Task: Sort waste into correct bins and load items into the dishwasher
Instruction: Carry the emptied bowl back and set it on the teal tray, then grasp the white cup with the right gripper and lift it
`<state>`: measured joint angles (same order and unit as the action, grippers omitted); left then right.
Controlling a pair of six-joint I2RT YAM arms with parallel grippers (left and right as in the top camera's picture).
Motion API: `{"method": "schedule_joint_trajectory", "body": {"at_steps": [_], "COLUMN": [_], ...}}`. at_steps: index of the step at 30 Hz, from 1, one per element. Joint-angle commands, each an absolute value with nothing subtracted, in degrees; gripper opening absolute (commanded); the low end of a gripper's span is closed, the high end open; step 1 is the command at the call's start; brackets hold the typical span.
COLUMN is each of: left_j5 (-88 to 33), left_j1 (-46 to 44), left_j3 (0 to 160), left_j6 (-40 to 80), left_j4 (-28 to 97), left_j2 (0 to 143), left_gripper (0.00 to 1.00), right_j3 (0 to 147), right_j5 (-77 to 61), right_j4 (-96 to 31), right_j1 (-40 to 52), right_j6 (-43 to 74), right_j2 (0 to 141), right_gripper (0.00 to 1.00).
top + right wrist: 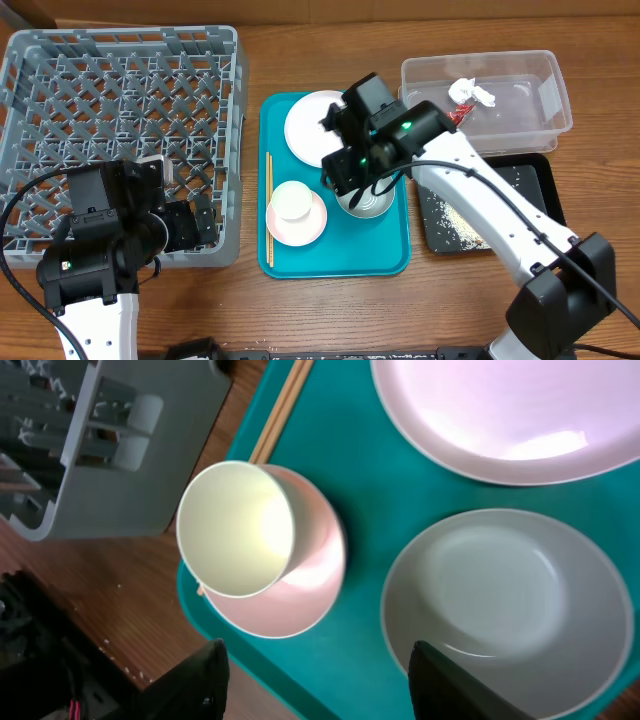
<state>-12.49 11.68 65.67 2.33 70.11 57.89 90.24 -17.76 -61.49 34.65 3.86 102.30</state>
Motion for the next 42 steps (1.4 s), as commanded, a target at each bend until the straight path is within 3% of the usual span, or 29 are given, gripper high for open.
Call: {"method": "schedule_joint_trajectory", "body": {"at_steps": [1, 6, 10, 12, 15, 19, 29, 33, 42], "left_j5": [-13.6, -13.6, -13.7, -13.6, -13.6, -13.6, -15.5, -22.7, -46.1], "left_j1": [12.0, 12.0, 12.0, 12.0, 12.0, 12.0, 12.0, 12.0, 8.6], "left_j3": [66.7, 66.7, 66.7, 66.7, 66.7, 66.7, 66.7, 66.7, 66.7], "left_j6": [0.9, 0.8, 0.9, 0.9, 0.8, 0.9, 0.9, 0.8, 0.9], "left_j4": [70.0, 70.1, 70.1, 70.1, 70.1, 70.1, 69.8, 68.4, 57.0], "left_j2": [57.9, 57.9, 57.9, 57.9, 57.9, 57.9, 57.9, 58.0, 62.3], "left_gripper": [1.0, 1.0, 1.0, 1.0, 1.0, 1.0, 1.0, 1.0, 1.0], "right_j3": [90.3, 89.2, 89.2, 89.2, 89.2, 89.5, 95.7, 96.2, 94.3], "right_j5": [-17.0, -15.0, -14.5, -14.0, -14.0, -14.0, -9.2, -10.0, -44.5], "right_j4": [-60.4, -57.7, -56.5, -56.4, -55.9, -55.2, -60.8, -60.6, -61.3], "right_j1": [37.7, 40.9, 42.0, 41.9, 42.0, 41.9, 36.7, 30.1, 19.2], "right_j6": [7.7, 12.4, 13.9, 16.1, 16.6, 16.8, 16.8, 20.3, 12.8], "right_j2": [103.5, 106.9, 110.7, 112.5, 113.9, 113.7, 103.9, 97.7, 97.5], "right_gripper": [0.59, 0.58, 0.5, 0.43, 0.19, 0.04, 0.04, 0.04, 0.04]}}
